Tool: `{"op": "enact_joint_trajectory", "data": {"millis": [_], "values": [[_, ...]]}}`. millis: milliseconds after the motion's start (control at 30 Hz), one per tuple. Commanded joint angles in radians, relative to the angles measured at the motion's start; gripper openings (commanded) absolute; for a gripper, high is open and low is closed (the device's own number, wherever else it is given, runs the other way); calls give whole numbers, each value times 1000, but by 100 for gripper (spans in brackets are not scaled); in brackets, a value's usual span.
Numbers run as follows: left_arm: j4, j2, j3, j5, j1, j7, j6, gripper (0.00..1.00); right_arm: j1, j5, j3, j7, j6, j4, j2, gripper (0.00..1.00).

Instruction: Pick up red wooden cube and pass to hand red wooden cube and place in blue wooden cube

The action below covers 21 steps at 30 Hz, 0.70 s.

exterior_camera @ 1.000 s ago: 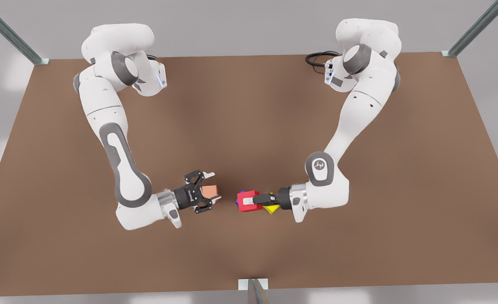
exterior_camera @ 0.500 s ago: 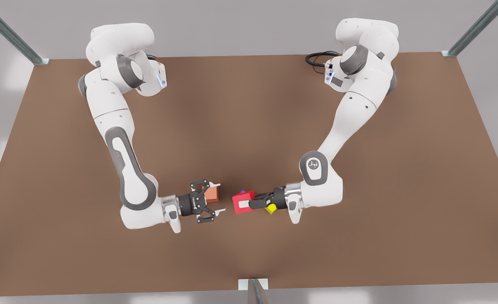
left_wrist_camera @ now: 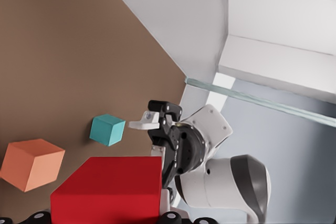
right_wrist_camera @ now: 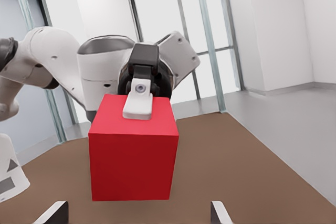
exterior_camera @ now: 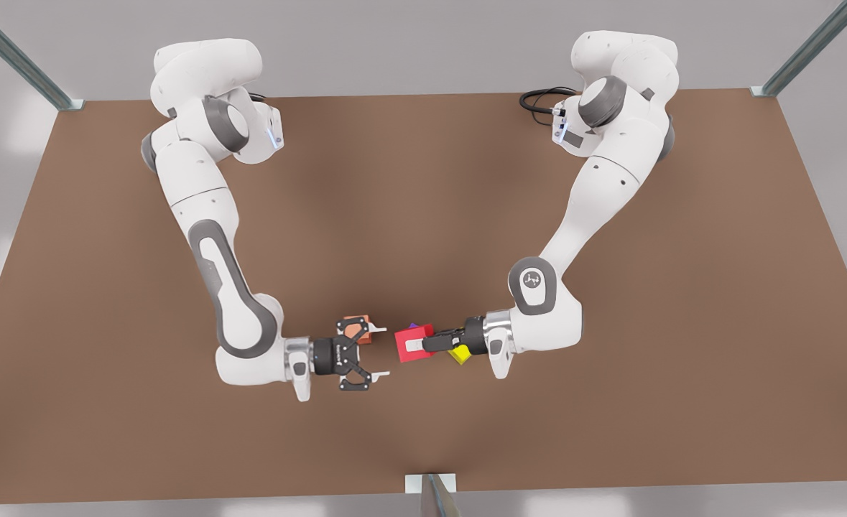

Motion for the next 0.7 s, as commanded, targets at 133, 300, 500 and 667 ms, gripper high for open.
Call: {"op": "enact_joint_trajectory", "data": {"millis": [133,300,500,667], "values": [[0,-2,-1,-15,0,192,-4,64,19,47,14,-100,44,-7,0,100],[0,-2,-1,-16,0,187,-4,64,37,64,16,-102,60,-6,1,100],[0,2,-1,-38,-8,185,-1,64,54,82,16,-102,67,-4,1,100],[2,9,-1,-41,-21,184,19,64,73,102,22,-100,86,-3,1,100]]}}
